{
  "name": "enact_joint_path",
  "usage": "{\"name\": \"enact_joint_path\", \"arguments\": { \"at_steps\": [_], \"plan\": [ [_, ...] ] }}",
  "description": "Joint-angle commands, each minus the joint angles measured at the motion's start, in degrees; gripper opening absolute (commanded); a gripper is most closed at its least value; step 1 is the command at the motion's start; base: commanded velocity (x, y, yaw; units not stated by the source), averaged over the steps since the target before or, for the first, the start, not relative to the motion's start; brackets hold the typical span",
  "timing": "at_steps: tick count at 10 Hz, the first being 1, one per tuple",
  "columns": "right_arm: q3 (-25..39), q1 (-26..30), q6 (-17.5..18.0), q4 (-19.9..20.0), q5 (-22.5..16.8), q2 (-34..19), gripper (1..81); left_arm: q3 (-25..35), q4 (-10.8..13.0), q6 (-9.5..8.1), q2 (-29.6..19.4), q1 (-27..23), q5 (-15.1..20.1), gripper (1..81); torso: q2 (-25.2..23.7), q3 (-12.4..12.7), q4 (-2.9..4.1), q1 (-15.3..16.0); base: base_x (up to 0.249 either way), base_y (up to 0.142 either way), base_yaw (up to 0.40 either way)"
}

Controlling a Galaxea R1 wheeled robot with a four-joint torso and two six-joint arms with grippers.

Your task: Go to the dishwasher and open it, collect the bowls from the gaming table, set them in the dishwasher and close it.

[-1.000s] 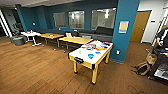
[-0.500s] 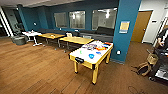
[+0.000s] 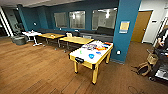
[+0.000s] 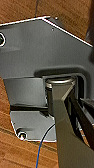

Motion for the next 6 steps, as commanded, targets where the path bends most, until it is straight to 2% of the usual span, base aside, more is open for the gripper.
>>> {"name": "enact_joint_path", "arguments": {
  "at_steps": [1, 6],
  "plan": [
    [0.31, 2.37, -0.24, -0.22, -3.87, 0.3, 81.1, 0.34, -0.02, 0.33, -0.27, -2.13, 2.92, 81.1, 0.0, 0.0, 0.0, 0.0, 0.0, 0.0, 0.0],
    [0.31, 2.28, -0.24, -0.22, -3.87, 0.3, 81.1, 0.34, -0.1, 0.33, -0.35, -2.13, 2.83, 81.1, 0.0, 0.0, 0.0, -0.04, 0.088, 0.0, 0.0]
  ]
}}
